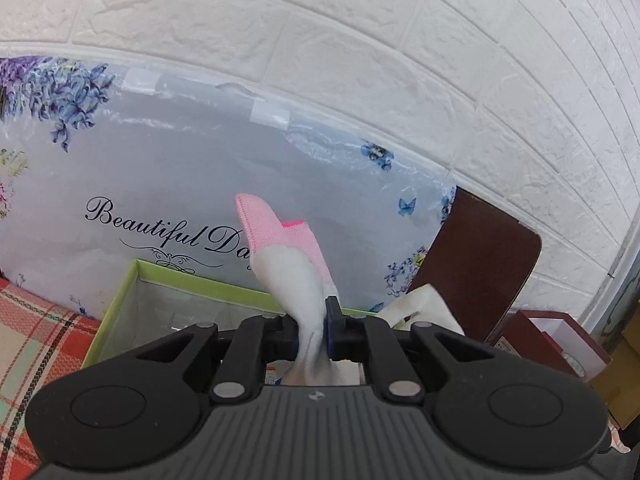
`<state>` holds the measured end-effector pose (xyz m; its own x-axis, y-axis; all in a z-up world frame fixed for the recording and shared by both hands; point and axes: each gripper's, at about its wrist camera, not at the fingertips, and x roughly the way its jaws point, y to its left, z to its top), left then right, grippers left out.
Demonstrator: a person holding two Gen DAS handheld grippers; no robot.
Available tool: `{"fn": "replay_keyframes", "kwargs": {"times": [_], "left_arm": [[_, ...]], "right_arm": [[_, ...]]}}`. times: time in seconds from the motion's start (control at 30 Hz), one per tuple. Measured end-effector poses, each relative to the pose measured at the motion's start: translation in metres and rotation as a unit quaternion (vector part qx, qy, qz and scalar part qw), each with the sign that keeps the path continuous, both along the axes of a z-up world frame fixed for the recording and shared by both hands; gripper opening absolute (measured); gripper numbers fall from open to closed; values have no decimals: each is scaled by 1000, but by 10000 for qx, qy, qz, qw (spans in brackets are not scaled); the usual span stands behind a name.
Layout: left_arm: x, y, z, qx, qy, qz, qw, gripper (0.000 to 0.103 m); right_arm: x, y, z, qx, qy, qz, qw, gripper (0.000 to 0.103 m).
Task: Organize objects
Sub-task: 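Carry both gloves into the lime-green box and open both tools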
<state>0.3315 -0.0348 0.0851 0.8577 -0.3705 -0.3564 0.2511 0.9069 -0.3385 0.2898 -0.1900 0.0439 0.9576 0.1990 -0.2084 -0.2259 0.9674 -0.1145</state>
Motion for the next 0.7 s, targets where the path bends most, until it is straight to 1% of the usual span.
{"fn": "replay_keyframes", "kwargs": {"times": [0.03, 0.07, 0.1, 0.13, 0.2, 0.27, 0.3, 0.4, 0.57, 0.7], "left_arm": [[3, -1, -6, 53, 22, 22, 10000, 28], [5, 0, -14, 115, 119, 79, 9998, 59], [4, 1, -20, 140, 187, 192, 9995, 81], [1, 3, -25, 116, 153, 315, 9993, 83], [-5, 7, -30, 84, 69, 330, 9994, 84], [-9, 11, -31, 42, 122, 358, 9993, 84], [-11, 12, -31, 41, 163, 381, 9991, 84], [-17, 12, -27, 73, 253, 427, 9987, 84], [-46, 14, -14, 37, 188, 468, 9987, 84], [-77, 12, -5, 250, 282, 629, 9973, 85]], "right_arm": [[5, 1, -5, -74, 136, -37, 9999, 24], [8, 1, -11, -159, 256, -111, 9995, 40], [8, 0, -14, -197, 262, -156, 9993, 54], [6, -1, -18, -214, 208, -181, 9994, 60], [1, -2, -23, -261, 105, -277, 9992, 84], [-4, -3, -26, -289, 30, -387, 9988, 98], [-7, -4, -27, -282, 41, -395, 9988, 100], [-16, -4, -22, -215, 114, -347, 9991, 103], [-47, -4, -1, -184, -114, -342, 9992, 103], [-82, -11, 13, -3, -181, -319, 9993, 103]]}}
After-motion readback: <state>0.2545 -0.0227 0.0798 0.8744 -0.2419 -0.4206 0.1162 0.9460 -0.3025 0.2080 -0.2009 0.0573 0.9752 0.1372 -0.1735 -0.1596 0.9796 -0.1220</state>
